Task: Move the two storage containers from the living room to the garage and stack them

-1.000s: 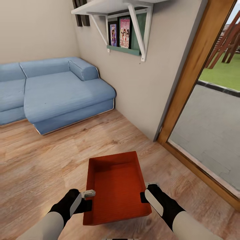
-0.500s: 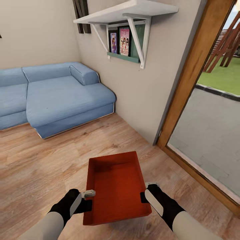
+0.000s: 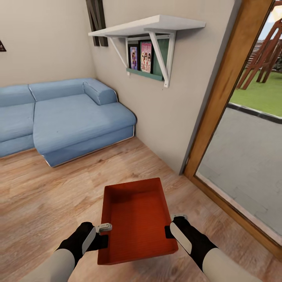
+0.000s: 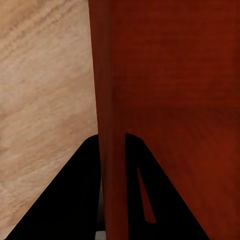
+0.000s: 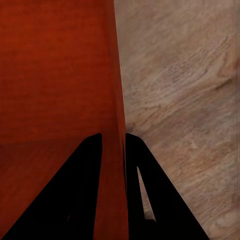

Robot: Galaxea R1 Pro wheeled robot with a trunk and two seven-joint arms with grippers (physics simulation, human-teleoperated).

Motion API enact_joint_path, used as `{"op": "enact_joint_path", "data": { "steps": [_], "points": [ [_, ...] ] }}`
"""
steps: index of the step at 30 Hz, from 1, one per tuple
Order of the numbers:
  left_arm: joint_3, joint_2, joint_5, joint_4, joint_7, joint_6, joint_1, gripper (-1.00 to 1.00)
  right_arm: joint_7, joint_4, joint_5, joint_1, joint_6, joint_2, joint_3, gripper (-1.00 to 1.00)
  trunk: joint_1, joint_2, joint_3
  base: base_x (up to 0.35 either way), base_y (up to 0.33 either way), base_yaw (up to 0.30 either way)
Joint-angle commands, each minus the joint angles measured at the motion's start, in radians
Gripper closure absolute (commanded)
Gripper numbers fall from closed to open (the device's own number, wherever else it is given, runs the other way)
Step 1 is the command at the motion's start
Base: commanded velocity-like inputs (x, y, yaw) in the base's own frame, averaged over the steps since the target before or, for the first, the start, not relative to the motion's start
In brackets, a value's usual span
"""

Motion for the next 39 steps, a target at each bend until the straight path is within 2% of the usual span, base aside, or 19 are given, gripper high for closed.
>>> {"op": "enact_joint_path", "data": {
  "steps": [1, 20, 39],
  "points": [
    [0.015, -0.001, -0.016, -0.002, 0.004, 0.005, -0.001, 1.0, -0.009, 0.0, 0.007, 0.0, 0.009, 0.0, 0.003, 1.0, -0.004, 0.007, 0.004, 0.0, 0.0, 0.0],
    [0.013, -0.001, -0.016, -0.002, 0.003, 0.005, -0.001, 1.0, -0.009, -0.001, 0.007, 0.0, 0.009, 0.001, 0.003, 1.0, -0.077, 0.14, 0.09, 0.0, 0.0, 0.0],
    [0.013, -0.002, -0.016, -0.002, 0.002, 0.005, -0.001, 1.0, -0.009, -0.002, 0.005, 0.0, 0.009, -0.003, 0.003, 1.0, -0.077, 0.14, 0.091, 0.0, 0.0, 0.0]
  ]
}}
